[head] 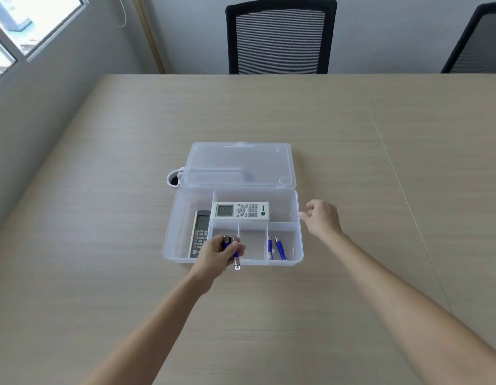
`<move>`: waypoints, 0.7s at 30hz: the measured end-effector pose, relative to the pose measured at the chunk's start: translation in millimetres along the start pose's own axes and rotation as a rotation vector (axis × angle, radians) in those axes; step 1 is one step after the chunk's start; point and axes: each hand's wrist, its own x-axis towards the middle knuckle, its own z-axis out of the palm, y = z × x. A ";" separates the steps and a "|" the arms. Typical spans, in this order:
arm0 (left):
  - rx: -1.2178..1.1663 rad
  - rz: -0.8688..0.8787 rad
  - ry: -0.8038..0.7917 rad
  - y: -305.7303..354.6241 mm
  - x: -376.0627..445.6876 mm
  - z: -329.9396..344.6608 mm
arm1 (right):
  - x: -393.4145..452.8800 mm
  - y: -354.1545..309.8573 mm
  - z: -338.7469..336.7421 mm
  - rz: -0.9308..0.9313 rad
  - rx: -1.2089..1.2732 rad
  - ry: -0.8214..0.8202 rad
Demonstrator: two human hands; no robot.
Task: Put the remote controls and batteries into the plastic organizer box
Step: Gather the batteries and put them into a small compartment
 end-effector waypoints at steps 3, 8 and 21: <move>0.070 -0.034 -0.107 15.6 15.0 34.6 | 9.5 6.9 -7.9 0.095 0.162 -0.313; 0.303 -0.106 -0.180 22.9 47.2 97.5 | 27.7 0.1 -8.5 0.137 0.184 -0.418; 0.620 -0.117 -0.110 19.2 62.7 131.8 | 38.4 -1.8 -2.3 0.169 0.154 -0.433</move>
